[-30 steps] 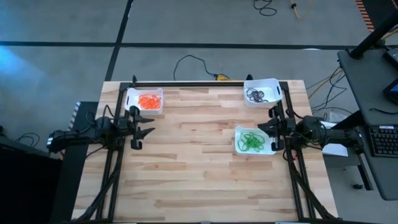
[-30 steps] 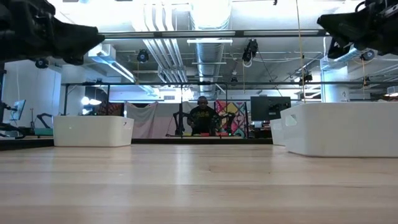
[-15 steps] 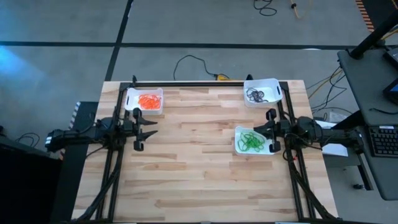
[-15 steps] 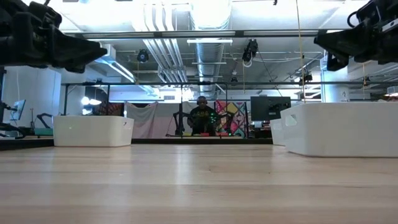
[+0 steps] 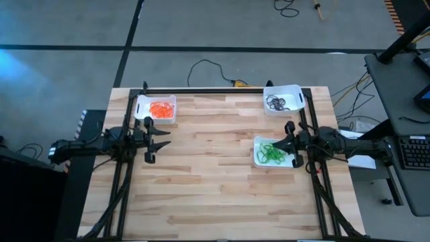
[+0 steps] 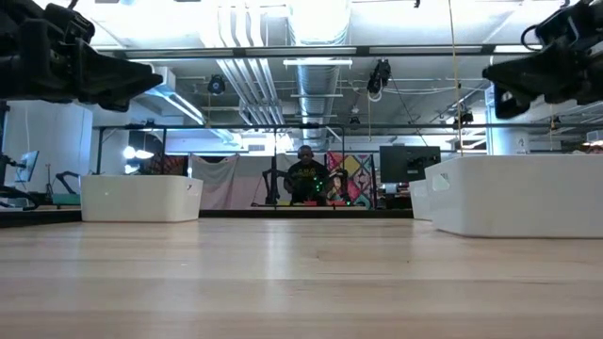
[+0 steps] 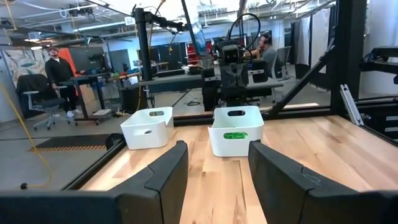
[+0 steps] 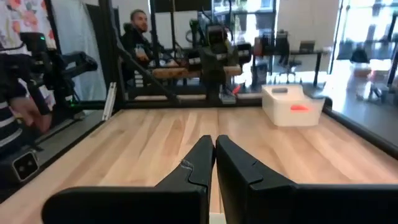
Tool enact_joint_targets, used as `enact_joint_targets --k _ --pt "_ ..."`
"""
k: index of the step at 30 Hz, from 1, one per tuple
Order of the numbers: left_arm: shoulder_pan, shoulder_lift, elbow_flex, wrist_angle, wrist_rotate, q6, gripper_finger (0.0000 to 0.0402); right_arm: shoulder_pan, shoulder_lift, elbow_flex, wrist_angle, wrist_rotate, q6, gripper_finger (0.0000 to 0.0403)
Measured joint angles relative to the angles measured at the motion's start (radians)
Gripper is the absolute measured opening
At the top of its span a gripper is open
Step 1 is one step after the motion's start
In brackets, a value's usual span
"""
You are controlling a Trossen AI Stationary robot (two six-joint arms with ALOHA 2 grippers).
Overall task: Sort rubber bands into baskets
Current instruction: Return to Home Position
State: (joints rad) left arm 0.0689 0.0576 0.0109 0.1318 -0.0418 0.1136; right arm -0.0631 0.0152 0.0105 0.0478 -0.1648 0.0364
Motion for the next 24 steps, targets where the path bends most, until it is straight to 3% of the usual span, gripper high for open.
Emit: enact_joint_targets --k 24 --pt "0.000 0.004 0.000 0.000 0.000 0.000 0.0154 0.000 0.047 0.000 -0.012 0.007 0.076 0.0013"
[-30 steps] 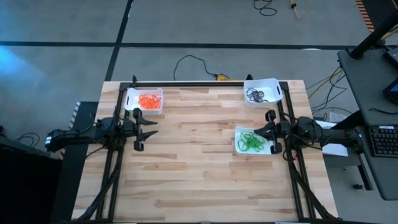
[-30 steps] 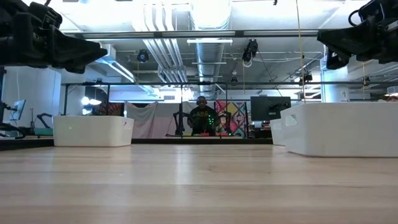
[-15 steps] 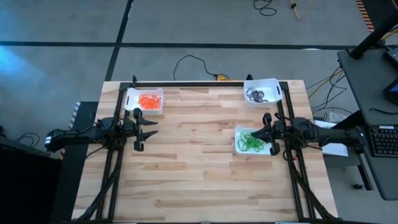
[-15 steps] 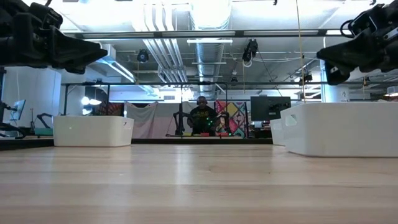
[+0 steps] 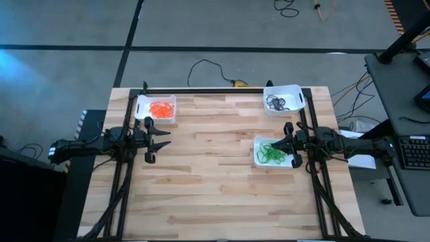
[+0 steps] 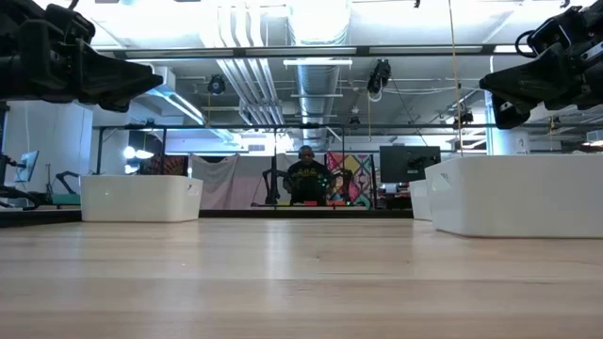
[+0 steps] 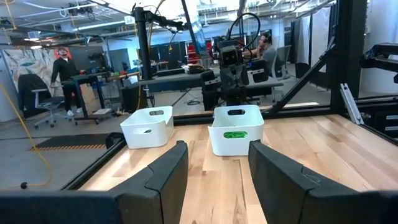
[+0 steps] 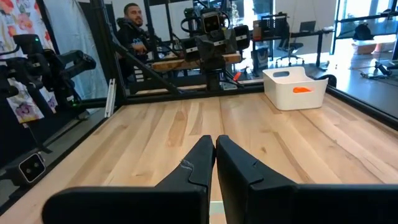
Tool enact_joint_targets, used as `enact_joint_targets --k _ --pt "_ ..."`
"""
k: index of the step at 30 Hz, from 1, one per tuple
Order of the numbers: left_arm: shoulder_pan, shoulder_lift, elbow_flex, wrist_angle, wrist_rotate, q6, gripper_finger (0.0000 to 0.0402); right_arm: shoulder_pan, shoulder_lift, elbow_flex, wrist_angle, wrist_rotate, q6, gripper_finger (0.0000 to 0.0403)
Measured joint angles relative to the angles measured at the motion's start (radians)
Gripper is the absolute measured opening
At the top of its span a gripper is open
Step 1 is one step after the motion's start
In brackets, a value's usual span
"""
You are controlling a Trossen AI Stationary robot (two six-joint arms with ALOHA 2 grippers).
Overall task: Sort rubber bands into baskets
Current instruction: Return to Home Position
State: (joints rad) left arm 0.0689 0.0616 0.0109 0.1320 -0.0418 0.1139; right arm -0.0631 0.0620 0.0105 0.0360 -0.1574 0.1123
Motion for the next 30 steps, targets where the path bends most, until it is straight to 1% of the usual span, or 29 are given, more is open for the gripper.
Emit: enact_joint_targets --k 30 --pt "0.000 0.017 0.000 0.000 0.000 0.000 0.0154 0.000 0.000 0.000 -0.001 0.000 0.000 0.0013"
